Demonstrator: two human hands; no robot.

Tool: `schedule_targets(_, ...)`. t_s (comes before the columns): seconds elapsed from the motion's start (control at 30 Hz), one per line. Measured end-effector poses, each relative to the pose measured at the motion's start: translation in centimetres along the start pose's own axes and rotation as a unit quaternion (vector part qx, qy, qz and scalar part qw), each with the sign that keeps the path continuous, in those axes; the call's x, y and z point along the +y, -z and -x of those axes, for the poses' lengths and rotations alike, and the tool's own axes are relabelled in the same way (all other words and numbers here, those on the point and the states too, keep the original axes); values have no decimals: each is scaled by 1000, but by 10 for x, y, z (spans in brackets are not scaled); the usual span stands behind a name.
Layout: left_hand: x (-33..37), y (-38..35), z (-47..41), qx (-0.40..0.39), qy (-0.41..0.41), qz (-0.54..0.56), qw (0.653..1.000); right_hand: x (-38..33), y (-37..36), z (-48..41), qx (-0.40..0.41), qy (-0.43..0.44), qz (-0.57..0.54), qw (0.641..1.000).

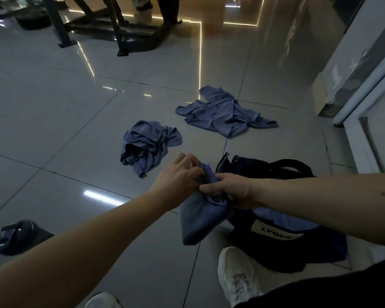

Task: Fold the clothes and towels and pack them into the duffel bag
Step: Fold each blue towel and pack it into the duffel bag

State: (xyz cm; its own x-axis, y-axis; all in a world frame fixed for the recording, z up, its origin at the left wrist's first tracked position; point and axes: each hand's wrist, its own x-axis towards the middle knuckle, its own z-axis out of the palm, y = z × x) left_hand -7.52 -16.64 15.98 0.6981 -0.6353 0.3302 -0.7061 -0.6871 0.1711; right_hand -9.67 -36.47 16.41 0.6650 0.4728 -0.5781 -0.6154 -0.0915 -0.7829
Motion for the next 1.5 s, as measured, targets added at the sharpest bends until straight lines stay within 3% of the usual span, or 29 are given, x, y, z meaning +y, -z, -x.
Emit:
schedule_targets(0.2, -5, 6, -8, -121, -12, -43, 992, -2, -1, 2, 0, -19, 140, 990)
schedule_targets(0.37, -10, 17, -12, -248, -30, 32, 968, 2, -4, 1, -25, -58, 243, 968)
schedule_targets(0.47, -12, 23, -10, -251, -26, 104, 962, 3, -4, 6, -25, -68, 292, 954)
schedule_targets(0.67, -1, 5, -6, -193, 136, 240, 942, 10, -3, 4, 7, -98, 255, 962)
schedule_targets(0.8, 5, -7, -3, -160, 301, 355, 870, 1, 2, 6, 18, -106, 212, 971)
schedule_targets(0.97, 0, -10, 0, -225, 296, 497, 784, -29, 23, 14, 23, -123, 233, 965)
schedule_targets(1.07, 0, -18, -10, -194, 303, 480, 800, -41, 40, 22, 64, -134, 280, 948)
schedule_targets(1.23, 24, -45, -45, -148, 323, 357, 864, -43, 64, 40, 133, -145, 387, 901)
schedule_targets(1.5, 69, -70, -106, -162, 250, 301, 906, -24, 114, 97, 228, -121, 360, 896)
